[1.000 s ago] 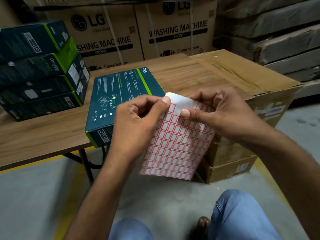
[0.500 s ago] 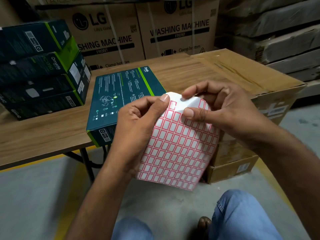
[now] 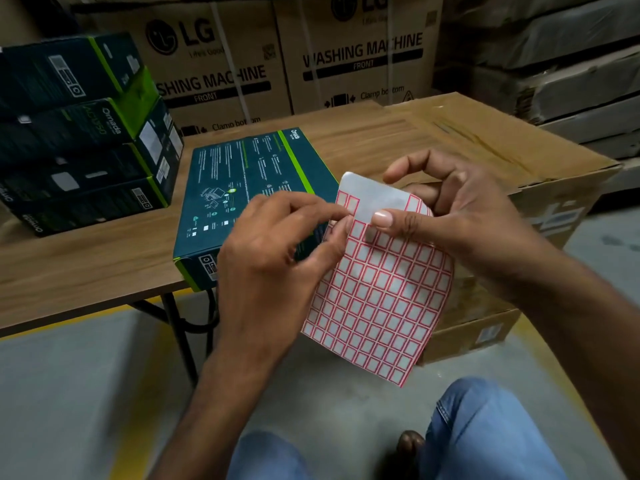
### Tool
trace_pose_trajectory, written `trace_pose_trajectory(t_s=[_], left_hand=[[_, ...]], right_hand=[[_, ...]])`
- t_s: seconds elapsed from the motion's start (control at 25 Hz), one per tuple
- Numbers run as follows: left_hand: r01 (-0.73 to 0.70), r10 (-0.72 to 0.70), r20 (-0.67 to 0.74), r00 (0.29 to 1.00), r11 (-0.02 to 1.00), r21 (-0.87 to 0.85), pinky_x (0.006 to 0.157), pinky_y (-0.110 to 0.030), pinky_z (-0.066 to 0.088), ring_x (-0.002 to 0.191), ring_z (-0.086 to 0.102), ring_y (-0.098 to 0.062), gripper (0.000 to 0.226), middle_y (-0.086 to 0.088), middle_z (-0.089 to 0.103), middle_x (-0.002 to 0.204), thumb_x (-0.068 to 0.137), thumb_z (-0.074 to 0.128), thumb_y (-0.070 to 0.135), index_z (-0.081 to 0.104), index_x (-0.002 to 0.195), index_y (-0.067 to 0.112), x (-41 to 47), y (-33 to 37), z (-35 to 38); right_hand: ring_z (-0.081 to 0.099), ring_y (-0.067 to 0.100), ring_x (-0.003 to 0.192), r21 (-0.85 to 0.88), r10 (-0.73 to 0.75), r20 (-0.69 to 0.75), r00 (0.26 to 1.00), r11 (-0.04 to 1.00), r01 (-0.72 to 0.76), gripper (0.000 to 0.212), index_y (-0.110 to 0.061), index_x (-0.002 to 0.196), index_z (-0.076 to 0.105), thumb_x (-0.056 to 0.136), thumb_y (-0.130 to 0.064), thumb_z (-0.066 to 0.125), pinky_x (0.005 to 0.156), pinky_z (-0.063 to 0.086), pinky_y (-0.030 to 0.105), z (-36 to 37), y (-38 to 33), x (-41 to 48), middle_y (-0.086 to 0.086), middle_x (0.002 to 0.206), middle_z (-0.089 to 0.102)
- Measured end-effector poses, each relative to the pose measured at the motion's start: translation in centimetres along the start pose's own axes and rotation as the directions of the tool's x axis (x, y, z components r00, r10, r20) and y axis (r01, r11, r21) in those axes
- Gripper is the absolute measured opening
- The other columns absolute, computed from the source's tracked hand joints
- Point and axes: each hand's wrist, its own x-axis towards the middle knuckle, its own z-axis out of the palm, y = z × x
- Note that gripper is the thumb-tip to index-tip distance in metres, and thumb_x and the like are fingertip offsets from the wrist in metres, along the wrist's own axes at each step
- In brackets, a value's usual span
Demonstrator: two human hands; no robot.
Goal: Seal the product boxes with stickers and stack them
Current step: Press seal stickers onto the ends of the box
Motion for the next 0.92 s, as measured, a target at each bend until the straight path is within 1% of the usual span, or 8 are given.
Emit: trace_pose_trajectory(t_s=[0.16, 0.36, 0.52, 0.64, 0.8, 0.92], left_hand=[[-0.059, 0.060, -0.012, 0.998, 0.995, 0.084, 0.079, -0.033, 0.052, 0.094, 0.066, -0.022, 0.021, -0.006, 0.075, 0.105, 0.095, 0.076, 0.024, 0.081, 0.110, 0.009, -0.05, 0.15, -0.03], [-0.044, 0.044, 0.006, 0.999, 0.996, 0.073, 0.082, -0.026, 0.048, 0.095, 0.066, -0.020, 0.021, -0.006, 0.075, 0.103, 0.096, 0.075, 0.023, 0.081, 0.110, 0.008, -0.04, 0.33, -0.07], [-0.073, 0.069, 0.062, 0.996, 0.996, 0.060, 0.080, -0.032, 0.051, 0.095, 0.065, -0.020, 0.024, -0.005, 0.074, 0.105, 0.099, 0.070, 0.025, 0.080, 0.114, 0.010, -0.13, 0.19, -0.12], [-0.091, 0.083, 0.097, 0.992, 0.993, 0.079, 0.078, -0.037, 0.053, 0.094, 0.064, -0.020, 0.025, -0.004, 0.073, 0.104, 0.101, 0.067, 0.028, 0.080, 0.114, 0.011, -0.17, 0.07, -0.21], [-0.109, 0.099, 0.084, 0.992, 0.986, 0.123, 0.076, -0.041, 0.052, 0.091, 0.064, -0.023, 0.021, -0.005, 0.071, 0.100, 0.101, 0.069, 0.024, 0.080, 0.109, 0.009, -0.29, 0.33, 0.32], [-0.095, 0.090, 0.044, 0.995, 0.984, 0.149, 0.075, -0.038, 0.050, 0.089, 0.063, -0.024, 0.016, -0.006, 0.070, 0.099, 0.099, 0.071, 0.020, 0.079, 0.106, 0.007, -0.41, 0.64, 0.71]], right_hand=[[0.079, 0.031, 0.087, 0.009, 0.009, 0.019, 1.000, 1.000, -0.009, 0.044, -0.018, 0.118, 0.057, 0.079, -0.016, 0.077, 0.069, 0.064, 0.031, -0.01, 0.02, 0.13, 0.016, 0.096, 0.079], [0.079, 0.029, 0.084, -0.028, 0.021, 0.050, 0.999, 0.999, -0.020, 0.038, -0.022, 0.115, 0.056, 0.082, -0.017, 0.075, 0.065, 0.063, 0.028, -0.02, 0.06, 0.06, 0.016, 0.093, 0.079], [0.079, 0.030, 0.086, -0.089, -0.008, 0.034, 0.999, 0.996, 0.011, 0.040, -0.020, 0.117, 0.055, 0.082, -0.017, 0.075, 0.072, 0.066, 0.036, -0.08, 0.14, 0.04, 0.016, 0.095, 0.078], [0.079, 0.028, 0.083, -0.160, -0.012, 0.022, 1.000, 0.987, 0.016, 0.043, -0.021, 0.116, 0.055, 0.079, -0.023, 0.076, 0.070, 0.065, 0.036, 0.02, 0.12, 0.03, 0.015, 0.093, 0.078], [0.078, 0.031, 0.079, -0.129, -0.031, 0.021, 0.999, 0.991, 0.034, 0.041, -0.018, 0.113, 0.053, 0.080, -0.019, 0.077, 0.066, 0.064, 0.036, 0.21, 0.25, 0.18, 0.018, 0.087, 0.076], [0.078, 0.032, 0.078, -0.103, -0.034, 0.022, 0.999, 0.994, 0.036, 0.040, -0.019, 0.113, 0.052, 0.082, -0.015, 0.078, 0.066, 0.063, 0.037, 0.19, 0.42, 0.31, 0.018, 0.086, 0.077]])
